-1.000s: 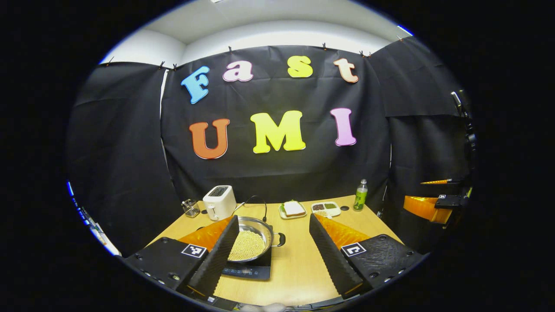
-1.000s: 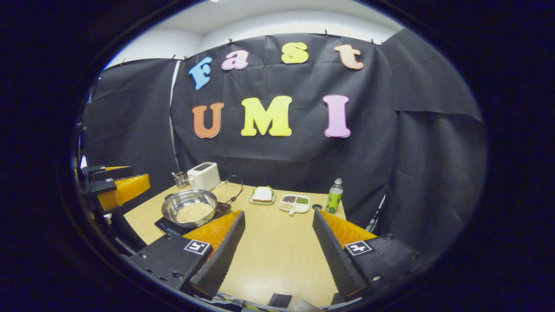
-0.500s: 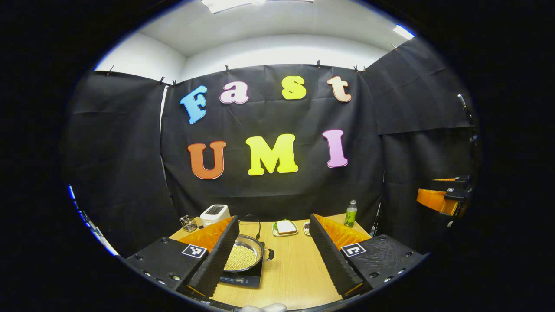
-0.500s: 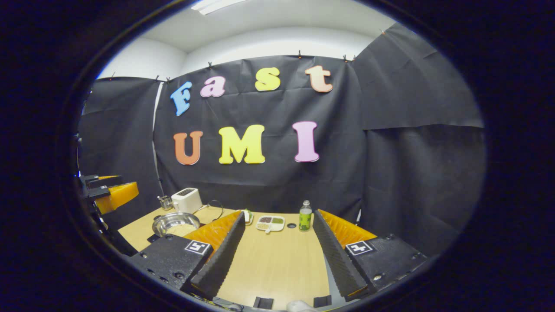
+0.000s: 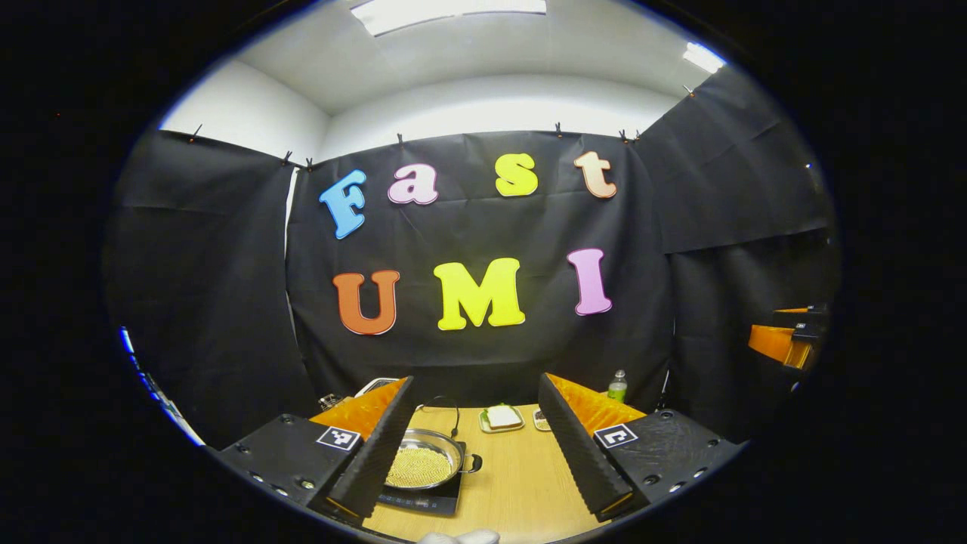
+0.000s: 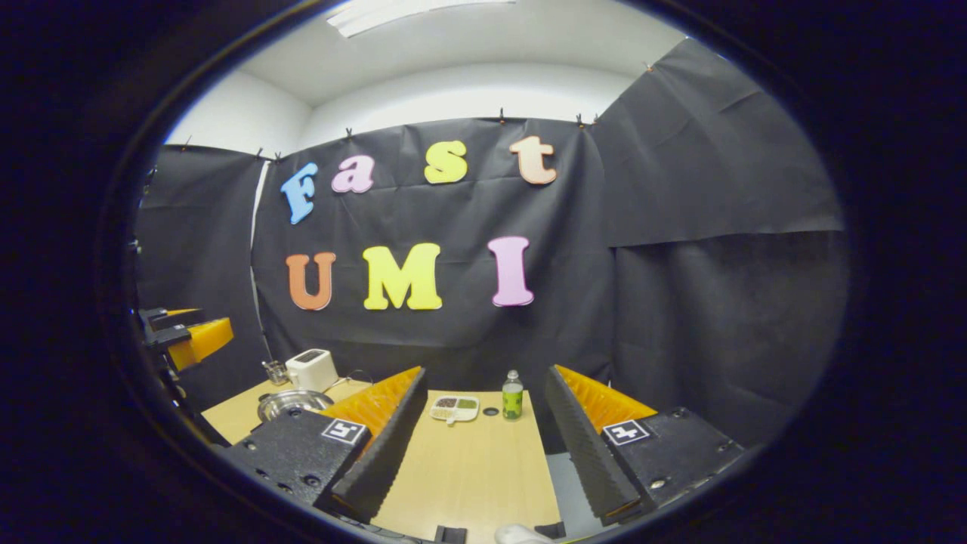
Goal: First push the handle of the pot to place it horizontally, then grasp the pot with both hands and set it on the induction cooktop.
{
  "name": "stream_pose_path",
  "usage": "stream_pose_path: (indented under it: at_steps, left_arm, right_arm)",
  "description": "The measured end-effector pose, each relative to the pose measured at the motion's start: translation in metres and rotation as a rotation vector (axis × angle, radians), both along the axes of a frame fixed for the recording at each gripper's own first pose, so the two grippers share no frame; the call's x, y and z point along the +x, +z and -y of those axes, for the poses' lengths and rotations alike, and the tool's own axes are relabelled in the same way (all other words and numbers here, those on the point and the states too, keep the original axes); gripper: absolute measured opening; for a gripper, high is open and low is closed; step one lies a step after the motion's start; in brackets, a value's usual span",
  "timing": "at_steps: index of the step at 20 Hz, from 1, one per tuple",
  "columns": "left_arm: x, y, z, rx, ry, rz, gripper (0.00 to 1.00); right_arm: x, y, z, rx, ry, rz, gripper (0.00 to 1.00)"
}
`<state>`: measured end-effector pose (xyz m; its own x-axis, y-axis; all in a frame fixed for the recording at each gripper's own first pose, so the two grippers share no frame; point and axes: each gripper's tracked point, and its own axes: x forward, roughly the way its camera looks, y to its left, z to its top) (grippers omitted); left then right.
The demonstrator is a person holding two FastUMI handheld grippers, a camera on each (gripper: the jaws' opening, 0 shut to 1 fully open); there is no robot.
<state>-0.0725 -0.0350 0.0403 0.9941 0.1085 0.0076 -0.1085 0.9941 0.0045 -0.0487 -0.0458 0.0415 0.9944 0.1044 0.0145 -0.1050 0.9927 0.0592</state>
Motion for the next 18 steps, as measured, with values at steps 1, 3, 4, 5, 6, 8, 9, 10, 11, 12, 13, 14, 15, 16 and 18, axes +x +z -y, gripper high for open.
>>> stream_pose_path:
  at_steps: [1, 3, 4, 5, 6, 8, 9, 10, 11, 12, 13, 14, 15, 16, 18]
  left_arm:
    - [0.001, 0.000, 0.001, 0.002, -0.006, 0.000, 0.97]
    - [-0.002, 0.000, 0.005, 0.004, -0.009, 0.001, 0.96]
    - [-0.001, 0.001, 0.006, 0.004, -0.012, -0.001, 0.97]
    - [0.000, 0.000, 0.006, 0.006, -0.010, -0.001, 0.96]
    - [-0.001, -0.001, 0.005, 0.005, -0.010, -0.001, 0.96]
    - [-0.001, 0.002, 0.004, 0.004, -0.006, 0.003, 0.97]
    - [-0.001, 0.001, 0.004, 0.001, -0.006, 0.006, 0.96]
    - [0.000, 0.001, 0.004, -0.001, -0.005, 0.007, 0.97]
    - [-0.001, 0.001, 0.002, -0.001, 0.000, 0.008, 0.96]
    - [-0.001, -0.001, 0.001, -0.001, 0.003, 0.004, 0.96]
    - [-0.002, -0.003, 0.001, -0.002, 0.005, 0.004, 0.96]
    - [-0.001, -0.002, 0.001, 0.000, 0.005, 0.003, 0.96]
    - [-0.002, -0.001, 0.000, 0.004, 0.007, 0.006, 0.96]
    - [-0.002, -0.002, 0.000, 0.008, 0.009, 0.007, 0.96]
    - [-0.003, -0.002, -0.001, 0.008, 0.010, 0.005, 0.96]
  right_arm:
    - [0.000, 0.000, 0.003, -0.004, -0.005, 0.001, 0.99]
    - [-0.001, 0.003, 0.004, -0.010, -0.008, 0.007, 0.99]
    - [-0.001, 0.004, 0.005, -0.009, -0.009, 0.011, 0.99]
    - [-0.002, 0.005, 0.003, -0.005, -0.006, 0.011, 0.99]
    - [-0.003, 0.005, 0.001, -0.003, -0.002, 0.006, 0.99]
    - [0.002, 0.004, 0.002, 0.000, 0.002, 0.003, 0.99]
    - [0.003, 0.004, 0.002, -0.001, 0.004, 0.004, 0.99]
    - [0.004, 0.005, 0.002, -0.003, 0.005, 0.003, 0.99]
    - [0.004, 0.004, 0.002, -0.004, 0.008, 0.005, 0.99]
    - [0.004, 0.004, 0.000, -0.005, 0.010, 0.003, 0.99]
    - [0.005, 0.003, 0.002, -0.005, 0.010, 0.001, 0.99]
    - [0.005, 0.003, 0.002, -0.002, 0.011, -0.002, 0.99]
    - [0.006, 0.004, 0.001, 0.000, 0.013, -0.002, 0.99]
    - [0.006, 0.004, 0.001, -0.001, 0.014, -0.003, 0.99]
    - [0.008, 0.004, 0.002, -0.004, 0.014, -0.003, 0.99]
